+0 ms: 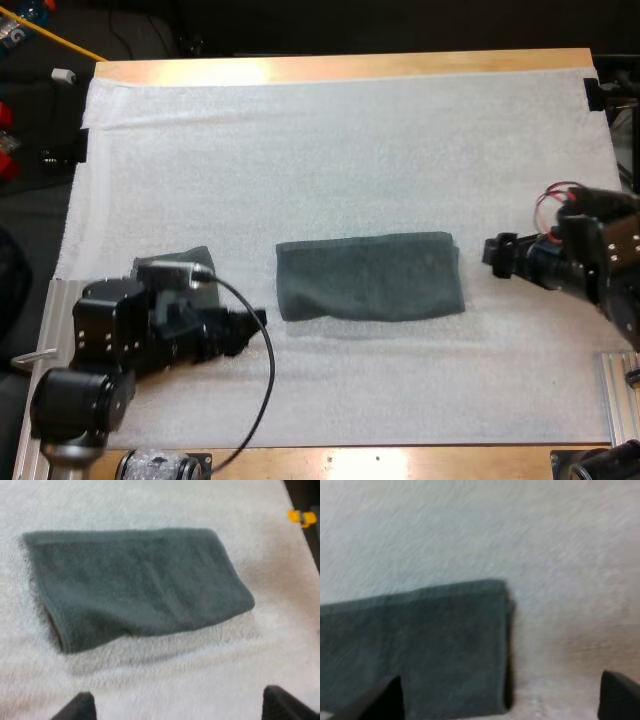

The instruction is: Pick towel from pile, fold and stack

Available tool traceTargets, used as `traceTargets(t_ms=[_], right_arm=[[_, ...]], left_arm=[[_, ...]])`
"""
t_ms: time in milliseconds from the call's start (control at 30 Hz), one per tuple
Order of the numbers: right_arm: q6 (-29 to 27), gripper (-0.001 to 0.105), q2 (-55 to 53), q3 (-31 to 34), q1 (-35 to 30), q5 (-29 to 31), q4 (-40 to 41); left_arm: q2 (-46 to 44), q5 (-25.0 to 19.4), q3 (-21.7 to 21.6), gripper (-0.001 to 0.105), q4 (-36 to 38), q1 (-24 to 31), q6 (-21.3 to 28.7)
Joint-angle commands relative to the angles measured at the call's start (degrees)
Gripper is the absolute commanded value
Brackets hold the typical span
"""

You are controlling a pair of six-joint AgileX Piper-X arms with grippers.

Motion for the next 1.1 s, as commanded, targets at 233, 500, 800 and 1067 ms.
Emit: traceTargets(t_ms=[233,500,800,1067], right_arm=[[-6.9,0.075,7.7,-0.4,-11.8,-11.9,-1.6],[-8.6,0.071,20.0,-0.4,-17.4,-21.8,-4.1],[-9.1,0.071,30.2,-0.4,-17.4,-24.2,-8.7],[-9.0,0.071,35.7,0.5,-16.8,-28.7,-12.0]], left_arm=[[-2.7,4.2,-0.4,0.064,2.2,0.0,0.8],[-2.7,5.7,-0.4,0.064,2.2,0.0,0.8],[-2.7,5.9,-0.4,0.064,3.7,0.0,0.9],[-2.7,5.9,-0.4,0.064,3.7,0.0,0.9]])
